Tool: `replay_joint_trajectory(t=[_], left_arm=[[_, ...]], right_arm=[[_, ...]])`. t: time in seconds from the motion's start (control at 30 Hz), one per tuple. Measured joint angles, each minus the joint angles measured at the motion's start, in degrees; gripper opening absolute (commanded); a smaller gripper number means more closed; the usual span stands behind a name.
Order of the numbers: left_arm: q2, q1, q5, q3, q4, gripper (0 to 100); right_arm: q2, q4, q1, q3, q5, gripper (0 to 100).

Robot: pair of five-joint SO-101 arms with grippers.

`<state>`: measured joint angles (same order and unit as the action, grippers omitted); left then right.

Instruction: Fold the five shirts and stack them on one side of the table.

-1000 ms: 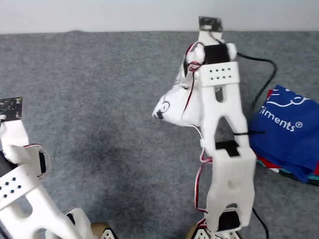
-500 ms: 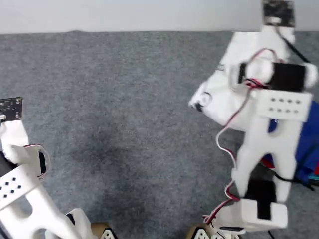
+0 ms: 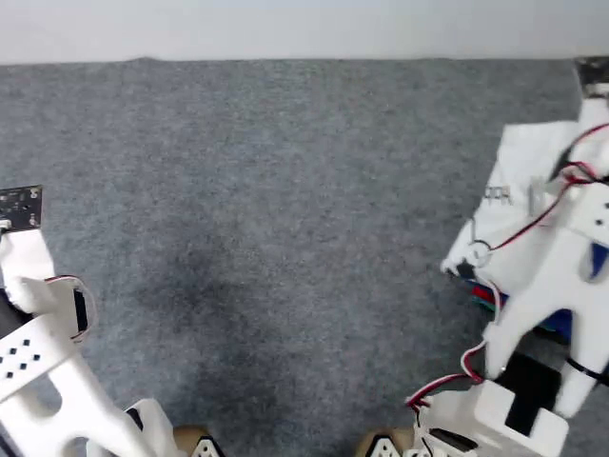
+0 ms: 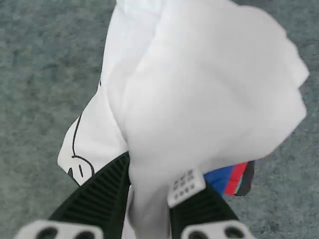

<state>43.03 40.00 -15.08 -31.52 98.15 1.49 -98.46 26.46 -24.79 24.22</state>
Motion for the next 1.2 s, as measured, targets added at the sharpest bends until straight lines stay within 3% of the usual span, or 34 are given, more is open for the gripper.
replay_joint_trajectory(t=[0.4, 0.57, 0.67, 0.73, 0.9, 1.1, 1.2], left_arm=[[0.0, 0.0, 0.0, 0.0, 0.0, 0], [0.0, 0.0, 0.0, 0.0, 0.0, 0], [0.0, 0.0, 0.0, 0.0, 0.0, 0], [0.0, 0.0, 0.0, 0.0, 0.0, 0], [0.0, 0.0, 0.0, 0.0, 0.0, 0], [0.0, 0.0, 0.0, 0.0, 0.0, 0], [0.0, 0.0, 0.0, 0.0, 0.0, 0]], right_arm=[[-12.0, 9.4, 5.4, 0.0, 4.2, 2.5], [-14.2, 10.4, 6.9, 0.0, 8.6, 23.2], [-13.9, 8.4, 7.9, -1.6, 5.8, 36.3], [-12.6, 6.5, 8.5, -3.5, 3.9, 38.8], [-7.5, 1.6, 8.4, -6.2, 2.8, 31.4], [-6.0, -0.3, 3.9, -6.5, 2.5, 0.0], [-8.4, -0.1, 1.9, -6.5, 2.6, 5.2]])
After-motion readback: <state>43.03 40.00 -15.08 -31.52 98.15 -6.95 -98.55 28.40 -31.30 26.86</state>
